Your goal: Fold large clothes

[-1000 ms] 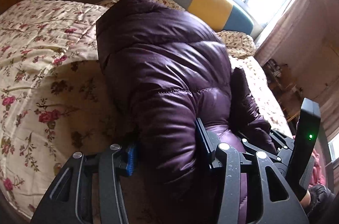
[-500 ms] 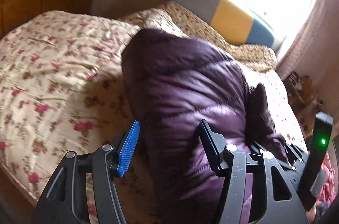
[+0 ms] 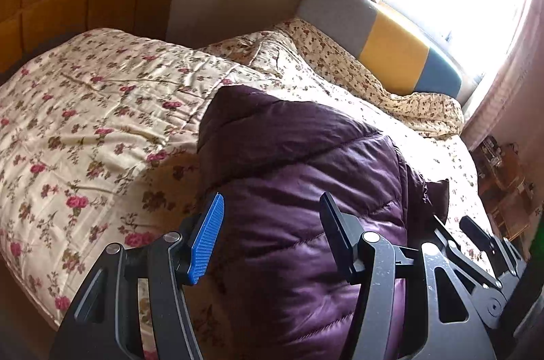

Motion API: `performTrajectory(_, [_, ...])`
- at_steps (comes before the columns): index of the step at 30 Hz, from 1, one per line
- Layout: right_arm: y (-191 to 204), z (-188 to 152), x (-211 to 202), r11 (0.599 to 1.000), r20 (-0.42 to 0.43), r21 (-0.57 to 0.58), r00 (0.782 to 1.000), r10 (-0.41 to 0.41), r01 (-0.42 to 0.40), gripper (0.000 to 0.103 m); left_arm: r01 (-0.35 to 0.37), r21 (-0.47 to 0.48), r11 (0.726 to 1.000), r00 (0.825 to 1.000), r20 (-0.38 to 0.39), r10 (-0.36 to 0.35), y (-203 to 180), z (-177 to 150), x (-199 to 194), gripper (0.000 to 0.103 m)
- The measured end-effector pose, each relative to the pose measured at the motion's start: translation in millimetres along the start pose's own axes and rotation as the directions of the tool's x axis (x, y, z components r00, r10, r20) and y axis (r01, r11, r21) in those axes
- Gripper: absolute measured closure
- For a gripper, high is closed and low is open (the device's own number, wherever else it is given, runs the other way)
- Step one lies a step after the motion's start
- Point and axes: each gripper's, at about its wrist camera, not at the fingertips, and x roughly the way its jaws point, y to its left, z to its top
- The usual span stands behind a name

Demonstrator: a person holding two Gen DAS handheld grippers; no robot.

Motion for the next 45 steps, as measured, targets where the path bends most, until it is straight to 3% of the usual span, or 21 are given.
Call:
performTrajectory(4, [0.3,7.3,21.5,1.000,-0.033,-0.012,0.999,-0.010,0.010,0.050,-0.004,0.044,0.999,1.000,-0.016,0.005,-11.3,2.9,13.4,0.045])
performTrajectory(13, [-6.9,-13.1,62.7,1.000,-0.107,-0.002,0.994,0.015,-0.016,0.050,-0.023,0.136,0.991,0.999,-0.040,0.029,-31.5,-12.2,41.6,0.045])
performTrajectory(29, [-23.3,-35.1,101.6,0.990,-0.095,0.073,0.988,0.124,-0.118,0.049,-0.069,0.197,0.978,0.997,-0.001,0.071,-39.2,-37.7,68.0,0.043])
performTrajectory(36, [-26.0,-28.9,92.5,0.989,-0.092,0.085,0.987,0.131,-0.123,0.047,-0.066,0.192,0.979,0.998,-0.005,0.069,-38.3,-36.7,64.5,0.040])
performTrajectory(39, [-31.4,-27.2,75.3,0.985,-0.072,0.096,0.986,0.148,-0.141,0.038,-0.065,0.175,0.982,0.998,0.010,0.064,-34.6,-32.9,49.1,0.031])
performTrajectory(45, [-32.8,-33.3,36.2,0.979,-0.024,0.070,0.981,0.193,-0.191,0.038,-0.059,0.138,0.989,0.998,0.041,0.054,-28.0,-41.6,11.6,0.031])
